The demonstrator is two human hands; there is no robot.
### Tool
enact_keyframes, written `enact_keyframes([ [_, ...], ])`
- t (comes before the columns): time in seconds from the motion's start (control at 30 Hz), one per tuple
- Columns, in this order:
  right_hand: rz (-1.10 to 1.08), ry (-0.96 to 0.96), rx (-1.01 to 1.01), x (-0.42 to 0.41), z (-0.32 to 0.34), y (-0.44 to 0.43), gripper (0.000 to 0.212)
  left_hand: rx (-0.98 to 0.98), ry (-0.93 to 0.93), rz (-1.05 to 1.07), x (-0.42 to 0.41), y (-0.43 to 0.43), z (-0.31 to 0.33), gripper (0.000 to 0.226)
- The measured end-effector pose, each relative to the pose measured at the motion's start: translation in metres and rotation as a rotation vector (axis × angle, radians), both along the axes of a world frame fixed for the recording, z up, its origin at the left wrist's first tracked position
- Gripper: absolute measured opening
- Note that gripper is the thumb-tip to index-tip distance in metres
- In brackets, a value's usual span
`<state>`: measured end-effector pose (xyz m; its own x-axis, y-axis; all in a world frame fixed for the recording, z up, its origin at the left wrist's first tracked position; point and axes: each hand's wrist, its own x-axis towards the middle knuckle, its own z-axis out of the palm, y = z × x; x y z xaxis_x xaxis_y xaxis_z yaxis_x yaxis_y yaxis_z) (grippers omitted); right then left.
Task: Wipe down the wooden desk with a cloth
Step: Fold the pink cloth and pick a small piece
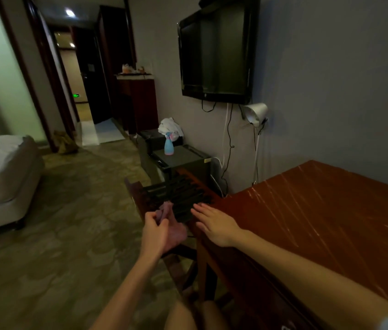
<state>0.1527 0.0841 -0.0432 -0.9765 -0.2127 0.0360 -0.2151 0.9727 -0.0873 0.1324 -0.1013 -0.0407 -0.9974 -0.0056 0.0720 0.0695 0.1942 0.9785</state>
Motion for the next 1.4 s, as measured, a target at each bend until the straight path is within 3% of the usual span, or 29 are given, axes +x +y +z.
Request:
enact_keyframes([
  [0.23,-0.109,-0.021,-0.165,-0.024,0.012,0.044,0.044,-0.012,-0.044,-0.012,-0.019,0.012,-0.006,0.017],
  [0.47,-0.195,-0.069,-0.085,0.026,0.006,0.093,0.050,0.055,-0.044,-0.039,-0.028,0.022,-0.011,0.038],
  [0.67,-0.049,-0.048,-0.084,0.027,0.003,0.052,0.050,0.182,-0.011,-0.029,-0.029,0.032,0.001,0.039],
  [0.83,-0.092,-0.049,-0.100,-0.021,0.005,0.062,0.050,0.263,0.005,-0.010,-0.030,0.034,0.002,0.038],
  [1.0,-0.203,-0.067,-0.119,-0.030,0.010,0.106,0.048,0.404,-0.075,0.015,-0.034,0.040,0.006,0.039],
  [1.3,-0.034,0.031,-0.139,0.050,0.003,0.081,0.052,0.510,-0.170,-0.028,-0.034,0.058,0.008,0.038],
  [1.4,-0.153,0.054,-0.149,0.025,0.004,0.093,0.050,0.549,-0.258,-0.028,-0.028,0.063,0.010,0.029],
])
